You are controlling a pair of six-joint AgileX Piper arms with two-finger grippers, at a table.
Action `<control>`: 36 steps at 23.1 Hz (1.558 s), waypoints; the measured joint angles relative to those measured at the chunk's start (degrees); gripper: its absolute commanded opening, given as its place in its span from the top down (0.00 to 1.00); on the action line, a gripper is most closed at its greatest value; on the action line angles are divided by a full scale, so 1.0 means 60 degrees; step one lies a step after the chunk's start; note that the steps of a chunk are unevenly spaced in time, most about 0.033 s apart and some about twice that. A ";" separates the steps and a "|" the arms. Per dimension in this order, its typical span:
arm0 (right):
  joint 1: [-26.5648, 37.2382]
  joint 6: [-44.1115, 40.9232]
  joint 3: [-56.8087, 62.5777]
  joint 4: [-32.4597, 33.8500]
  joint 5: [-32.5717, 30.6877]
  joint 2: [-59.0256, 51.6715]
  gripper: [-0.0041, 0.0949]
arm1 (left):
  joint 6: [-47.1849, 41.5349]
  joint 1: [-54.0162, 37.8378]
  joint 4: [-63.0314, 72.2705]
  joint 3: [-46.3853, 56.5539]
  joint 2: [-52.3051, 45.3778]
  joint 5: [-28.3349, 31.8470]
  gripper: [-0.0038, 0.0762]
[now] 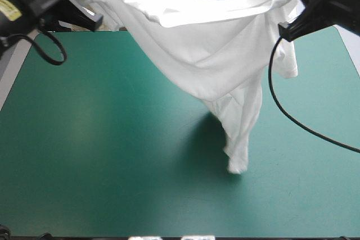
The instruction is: Fold the cloth
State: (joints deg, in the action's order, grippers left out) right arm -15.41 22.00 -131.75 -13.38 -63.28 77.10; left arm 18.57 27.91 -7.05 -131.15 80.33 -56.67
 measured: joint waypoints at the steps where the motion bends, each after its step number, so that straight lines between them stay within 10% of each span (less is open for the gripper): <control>1: 0.0000 0.0084 -0.0579 -0.0006 -0.0041 -0.0133 0.96 | 0.0128 0.0000 0.0008 -0.0823 -0.0033 -0.0012 0.96; 10: 0.0000 0.0181 -0.2289 -0.0182 -0.0349 -0.1343 0.96 | 0.0428 0.0000 0.0065 -0.3215 -0.0183 -0.0179 0.96; 23: 0.0000 -0.0695 0.0620 0.1633 -0.0563 0.1152 0.96 | -0.0682 0.0000 -0.2449 -0.0027 0.1400 -0.1082 0.96; 36: 0.0704 -0.0811 0.1103 0.1622 0.2193 0.5551 0.98 | -0.3851 -0.0785 -0.3963 0.1352 0.5503 0.2744 0.96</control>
State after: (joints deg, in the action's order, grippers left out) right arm -11.19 17.14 -125.13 -3.65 -50.13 110.40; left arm -4.53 23.20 -30.83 -123.04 113.35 -40.21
